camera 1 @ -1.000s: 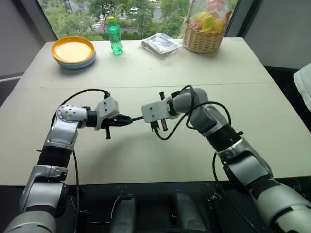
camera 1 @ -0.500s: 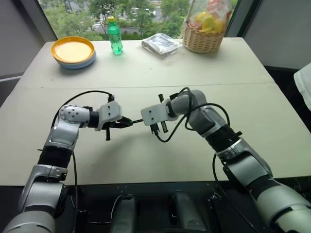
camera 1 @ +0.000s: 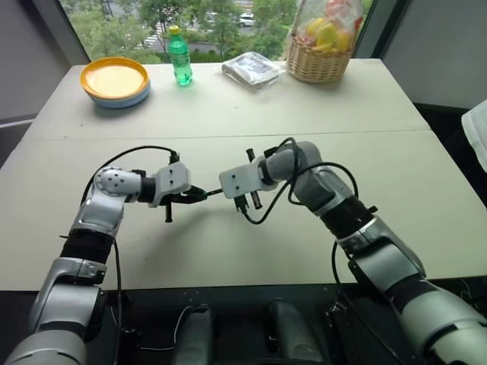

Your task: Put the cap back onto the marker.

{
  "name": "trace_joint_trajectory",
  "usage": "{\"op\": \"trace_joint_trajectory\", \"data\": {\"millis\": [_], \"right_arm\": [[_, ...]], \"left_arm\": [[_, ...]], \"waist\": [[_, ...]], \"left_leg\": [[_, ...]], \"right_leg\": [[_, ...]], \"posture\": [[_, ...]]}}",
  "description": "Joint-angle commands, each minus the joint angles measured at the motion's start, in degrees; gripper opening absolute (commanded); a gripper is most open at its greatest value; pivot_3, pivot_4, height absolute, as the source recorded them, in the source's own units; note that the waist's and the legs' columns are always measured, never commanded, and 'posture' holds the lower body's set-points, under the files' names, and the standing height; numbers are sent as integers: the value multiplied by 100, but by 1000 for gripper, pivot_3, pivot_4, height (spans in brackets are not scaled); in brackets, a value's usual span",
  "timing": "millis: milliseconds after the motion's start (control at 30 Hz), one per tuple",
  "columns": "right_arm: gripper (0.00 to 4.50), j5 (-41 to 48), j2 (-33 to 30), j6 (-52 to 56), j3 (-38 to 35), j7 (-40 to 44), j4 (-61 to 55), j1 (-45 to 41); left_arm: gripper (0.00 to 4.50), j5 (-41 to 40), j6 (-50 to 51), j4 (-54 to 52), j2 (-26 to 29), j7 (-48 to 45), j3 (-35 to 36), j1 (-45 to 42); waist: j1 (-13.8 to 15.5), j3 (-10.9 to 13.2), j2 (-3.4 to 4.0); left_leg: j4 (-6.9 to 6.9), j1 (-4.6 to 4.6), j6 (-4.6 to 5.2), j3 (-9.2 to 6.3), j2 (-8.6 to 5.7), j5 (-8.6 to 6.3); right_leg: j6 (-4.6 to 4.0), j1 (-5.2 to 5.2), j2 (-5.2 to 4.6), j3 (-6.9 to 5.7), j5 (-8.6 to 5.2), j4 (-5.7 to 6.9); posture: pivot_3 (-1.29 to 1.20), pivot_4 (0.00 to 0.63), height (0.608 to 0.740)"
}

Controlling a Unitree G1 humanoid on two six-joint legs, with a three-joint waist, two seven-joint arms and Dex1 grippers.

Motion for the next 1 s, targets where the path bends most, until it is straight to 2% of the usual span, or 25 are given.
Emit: {"op": "trace_joint_trajectory", "data": {"millis": [33, 333, 667, 1000], "right_arm": [[24, 511, 517, -354, 92, 15, -825, -321], [24, 535, 554, -314, 82, 45, -864, -265], [24, 567, 701, -255, 38, 75, -819, -245], [24, 542, 776, -287, -21, 93, -755, -260]], "left_arm": [[0, 70, -133, -1, -133, 88, -294, -143], [0, -155, -82, -72, -249, 203, -168, -239], [0, -707, 646, -840, -711, 455, 158, -444], [0, -627, 523, -976, -744, 425, 122, -394]], "waist": [[-2, 0, 0], [-1, 0, 0], [-1, 0, 0], [-1, 0, 0]], "left_leg": [[0, 0, 0, 0, 0, 0], [0, 0, 0, 0, 0, 0], [0, 0, 0, 0, 0, 0], [0, 0, 0, 0, 0, 0]], "right_leg": [[0, 0, 0, 0, 0, 0], [0, 0, 0, 0, 0, 0], [0, 0, 0, 0, 0, 0], [0, 0, 0, 0, 0, 1]], "posture": [[0, 150, 740], [0, 150, 740], [0, 150, 740], [0, 150, 740]]}}
